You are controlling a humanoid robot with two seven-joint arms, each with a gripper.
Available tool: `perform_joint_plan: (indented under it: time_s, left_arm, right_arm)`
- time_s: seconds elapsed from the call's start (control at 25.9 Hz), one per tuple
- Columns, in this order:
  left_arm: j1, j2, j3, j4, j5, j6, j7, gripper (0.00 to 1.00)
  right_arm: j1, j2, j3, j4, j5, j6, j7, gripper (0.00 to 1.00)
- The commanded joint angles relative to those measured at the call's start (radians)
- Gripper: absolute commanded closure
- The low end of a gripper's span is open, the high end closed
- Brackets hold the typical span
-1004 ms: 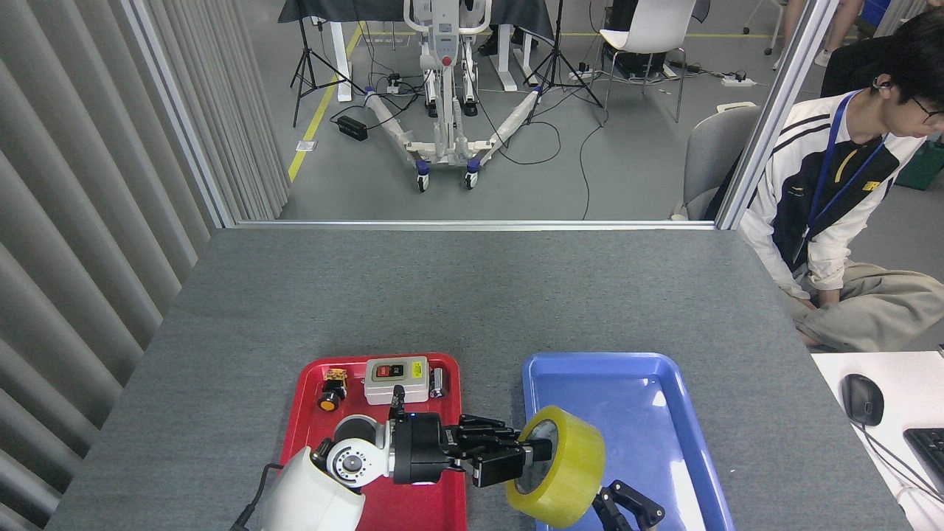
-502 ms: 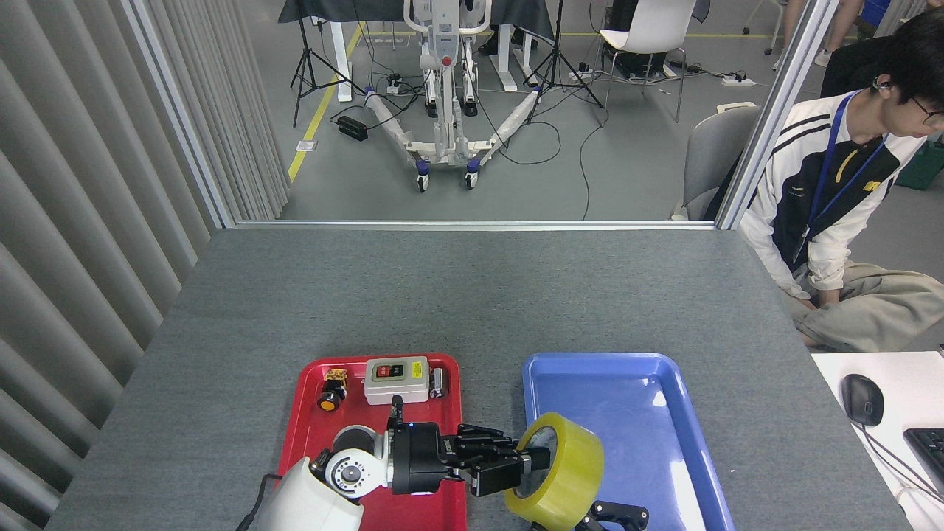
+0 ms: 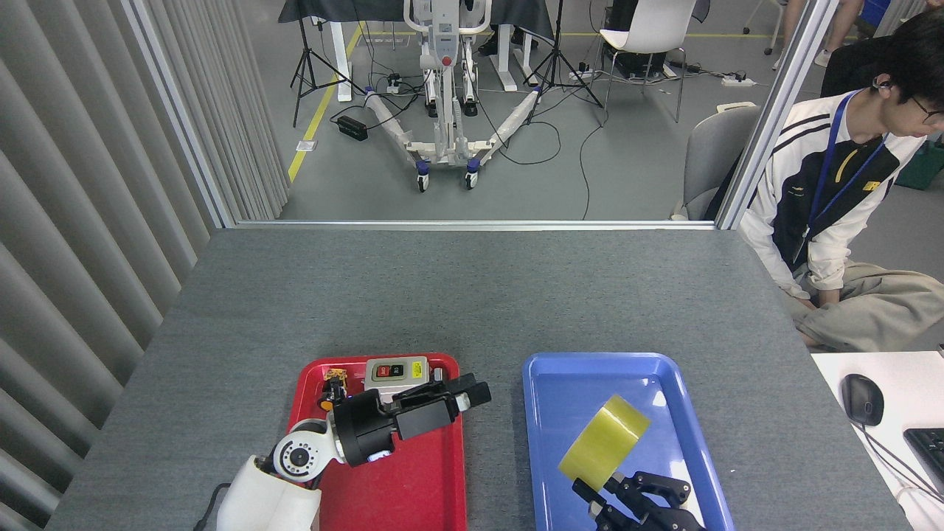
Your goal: Place and move tape with both arms
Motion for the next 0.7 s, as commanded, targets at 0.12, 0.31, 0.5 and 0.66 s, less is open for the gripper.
perform_joint_plan:
  time_s: [0.12, 0.31, 0.5, 0.66]
  left_arm:
    - [0.106, 0.097, 0.011, -0.112, -0.472, 0.120, 0.569, 0.12]
    - [0.263, 0.144, 0.007, -0.267, -0.836, 0.516, 0.716, 0.00]
    - [0.319, 0.147, 0.004, -0.351, -0.940, 0.628, 0.836, 0.00]
    - [0.318, 0.157, 0.048, -0.348, -0.905, 0.697, 0.777, 0.00]
  right_arm:
    - [-0.122, -0.001, -0.029, 0.008, -0.089, 0.191, 0.477, 1.00]
    - [-0.246, -0.006, -0.026, 0.016, -0.170, 0.361, 0.745, 0.92]
    - [-0.267, -0.011, -0.026, 0.059, -0.193, 0.384, 0.942, 0.83]
    - [-0.247, -0.017, -0.021, 0.056, -0.273, 0.402, 0.984, 0.82]
